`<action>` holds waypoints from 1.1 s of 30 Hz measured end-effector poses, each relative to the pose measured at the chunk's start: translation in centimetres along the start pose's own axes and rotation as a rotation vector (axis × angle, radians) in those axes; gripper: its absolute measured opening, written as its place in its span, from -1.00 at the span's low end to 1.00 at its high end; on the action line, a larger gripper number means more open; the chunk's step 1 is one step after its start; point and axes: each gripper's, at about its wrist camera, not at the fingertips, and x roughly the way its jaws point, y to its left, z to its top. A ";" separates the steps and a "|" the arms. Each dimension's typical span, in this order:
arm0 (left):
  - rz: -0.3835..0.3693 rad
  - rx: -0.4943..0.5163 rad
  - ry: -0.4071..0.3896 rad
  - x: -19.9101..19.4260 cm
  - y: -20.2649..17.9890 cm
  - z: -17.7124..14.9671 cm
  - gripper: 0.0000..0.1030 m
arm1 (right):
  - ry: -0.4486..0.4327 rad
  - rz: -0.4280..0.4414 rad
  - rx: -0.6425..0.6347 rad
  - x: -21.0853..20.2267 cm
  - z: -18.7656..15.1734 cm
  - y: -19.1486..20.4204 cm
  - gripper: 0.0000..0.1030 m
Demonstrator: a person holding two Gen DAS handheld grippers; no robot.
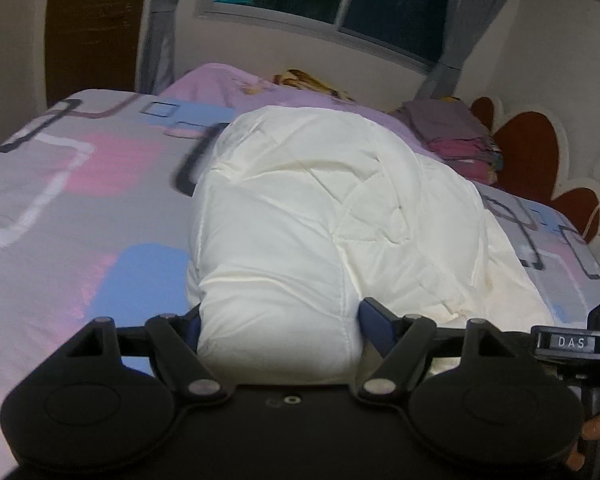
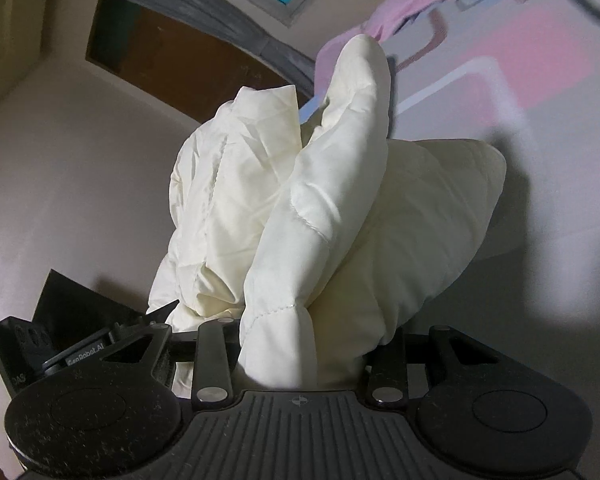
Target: Fold large clothes
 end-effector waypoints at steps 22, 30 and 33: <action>0.092 0.150 0.017 4.2 4.4 -0.6 0.60 | -0.081 -0.301 -0.097 3.4 -0.1 2.0 0.43; 0.105 0.160 0.012 3.0 5.0 -0.5 0.59 | -0.183 -0.399 -0.309 2.8 -1.0 9.0 0.42; 0.109 0.181 0.004 2.7 4.8 -0.6 0.57 | -0.199 -0.502 -0.363 3.9 -1.4 10.0 0.43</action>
